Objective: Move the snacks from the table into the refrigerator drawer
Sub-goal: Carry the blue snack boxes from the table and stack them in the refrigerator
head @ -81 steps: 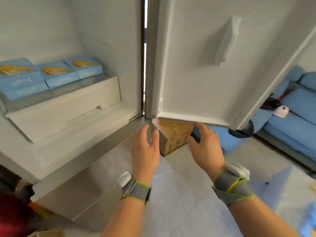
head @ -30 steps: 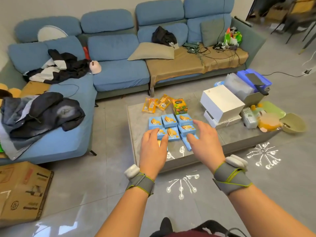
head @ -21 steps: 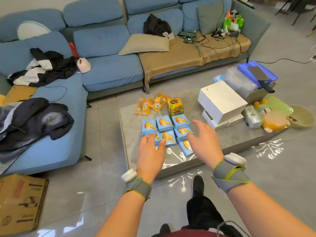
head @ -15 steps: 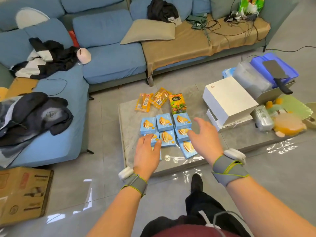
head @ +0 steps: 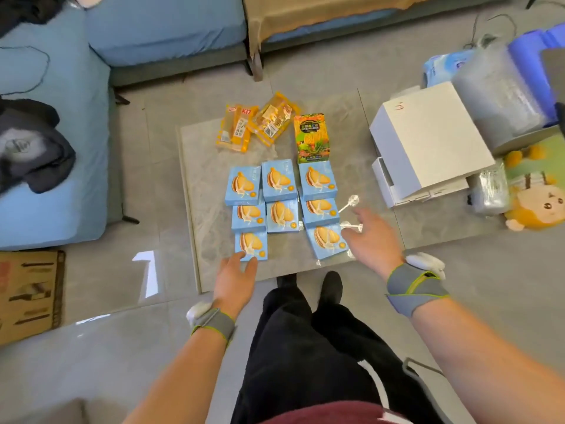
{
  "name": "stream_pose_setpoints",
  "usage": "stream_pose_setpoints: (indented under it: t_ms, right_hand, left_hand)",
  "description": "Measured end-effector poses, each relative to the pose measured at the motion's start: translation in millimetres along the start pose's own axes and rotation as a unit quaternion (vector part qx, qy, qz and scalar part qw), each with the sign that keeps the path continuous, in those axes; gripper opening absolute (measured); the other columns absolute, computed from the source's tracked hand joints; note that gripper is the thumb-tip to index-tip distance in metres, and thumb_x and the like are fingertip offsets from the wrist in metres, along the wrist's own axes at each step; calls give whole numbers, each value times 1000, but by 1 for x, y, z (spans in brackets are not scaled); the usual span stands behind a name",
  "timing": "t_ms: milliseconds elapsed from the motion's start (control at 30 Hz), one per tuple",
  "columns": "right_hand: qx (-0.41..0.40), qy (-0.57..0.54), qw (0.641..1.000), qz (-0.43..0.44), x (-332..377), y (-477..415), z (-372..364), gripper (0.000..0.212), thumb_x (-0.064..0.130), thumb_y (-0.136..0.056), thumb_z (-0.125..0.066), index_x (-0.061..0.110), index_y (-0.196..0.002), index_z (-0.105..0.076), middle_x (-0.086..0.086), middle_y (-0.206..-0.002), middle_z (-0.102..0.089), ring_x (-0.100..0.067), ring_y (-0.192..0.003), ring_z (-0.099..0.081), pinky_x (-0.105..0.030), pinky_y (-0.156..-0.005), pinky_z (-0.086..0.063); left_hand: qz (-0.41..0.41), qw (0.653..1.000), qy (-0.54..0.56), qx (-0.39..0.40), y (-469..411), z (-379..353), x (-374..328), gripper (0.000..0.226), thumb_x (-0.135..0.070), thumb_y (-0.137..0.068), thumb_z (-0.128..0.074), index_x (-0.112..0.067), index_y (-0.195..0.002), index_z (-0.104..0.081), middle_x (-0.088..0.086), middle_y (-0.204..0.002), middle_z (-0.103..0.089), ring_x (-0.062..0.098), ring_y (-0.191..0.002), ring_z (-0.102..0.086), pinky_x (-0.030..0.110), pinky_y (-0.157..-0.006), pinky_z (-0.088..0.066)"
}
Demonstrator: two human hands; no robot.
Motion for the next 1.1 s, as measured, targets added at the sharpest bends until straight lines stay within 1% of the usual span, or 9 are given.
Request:
stream_pose_setpoints:
  t_ms: [300, 433, 533, 633, 733, 833, 933, 1033, 1100]
  right_hand:
    - [80, 33, 990, -115, -62, -90, -88, 61, 35, -94, -63, 20, -151, -45, -14, -144, -58, -38, -132, -54, -41, -106, -45]
    - [103, 26, 980, -166, -95, -133, -122, 64, 35, -94, -65, 18, -152, -45, -11, -142, -59, -36, -131, -55, -33, -97, -42]
    - [111, 19, 972, -206, -121, -162, -141, 66, 35, -90, -67, 20, -151, -46, -10, -141, -60, -34, -124, -60, -32, -92, -45]
    - [120, 22, 965, -233, -144, -187, -160, 70, 35, -89, -69, 19, -153, -44, -11, -145, -57, -35, -125, -59, -33, -93, -48]
    - [115, 20, 960, -253, -163, -200, -175, 71, 31, -89, -73, 16, -151, -43, -14, -142, -57, -36, -127, -57, -34, -90, -47]
    - [105, -41, 955, -274, -179, -207, -193, 71, 29, -83, -81, 15, -144, -47, -10, -130, -61, -32, -113, -62, -39, -84, -51]
    - [85, -155, 933, -312, -190, -200, -213, 56, 24, -81, -83, 16, -128, -54, -3, -107, -66, -22, -95, -63, -40, -79, -55]
    - [104, -248, 898, -348, -198, -189, -237, 63, 35, -67, -89, 15, -122, -65, -9, -115, -74, -26, -103, -71, -36, -77, -57]
    - [122, -283, 880, -361, -200, -182, -248, 57, 38, -67, -90, 17, -117, -71, -10, -118, -76, -29, -107, -72, -38, -79, -59]
  left_hand:
    - [81, 992, -32, 87, -101, -54, 62, 52, -39, -104, -55, -12, -148, -52, 14, -150, -51, 33, -137, -50, 40, -113, -41]
    - [141, 982, -47, 115, -142, -74, 94, 55, -39, -104, -55, -10, -150, -50, 15, -151, -53, 36, -136, -51, 38, -107, -42]
    - [170, 977, -50, 118, -174, -84, 116, 61, -39, -100, -60, -9, -151, -47, 18, -151, -52, 38, -135, -52, 41, -111, -43]
    - [170, 979, -51, 102, -206, -88, 128, 67, -38, -95, -65, -8, -151, -45, 21, -149, -52, 40, -135, -52, 44, -112, -44]
    - [171, 982, -18, 77, -224, -90, 134, 73, -39, -87, -75, -7, -146, -45, 18, -141, -57, 37, -128, -57, 41, -102, -48]
    - [203, 976, 60, 51, -236, -96, 147, 74, -39, -84, -83, -11, -140, -43, 12, -132, -56, 33, -117, -59, 42, -95, -51]
    - [258, 953, 152, 52, -236, -110, 155, 82, -46, -81, -84, -16, -145, -42, 8, -134, -55, 29, -118, -59, 46, -97, -52]
    - [316, 913, 229, 122, -225, -138, 154, 74, -49, -85, -81, -19, -144, -48, 3, -137, -60, 27, -125, -58, 49, -100, -48]
    - [333, 895, 254, 154, -218, -151, 148, 65, -49, -87, -80, -21, -140, -56, -1, -133, -63, 26, -125, -58, 48, -101, -47]
Point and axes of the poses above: each hand's wrist, its own y-axis away from the middle knuckle, its own z-axis out of the back of the hand, x = y × z, the point moved 8 cm from there along -y, towards the middle knuckle
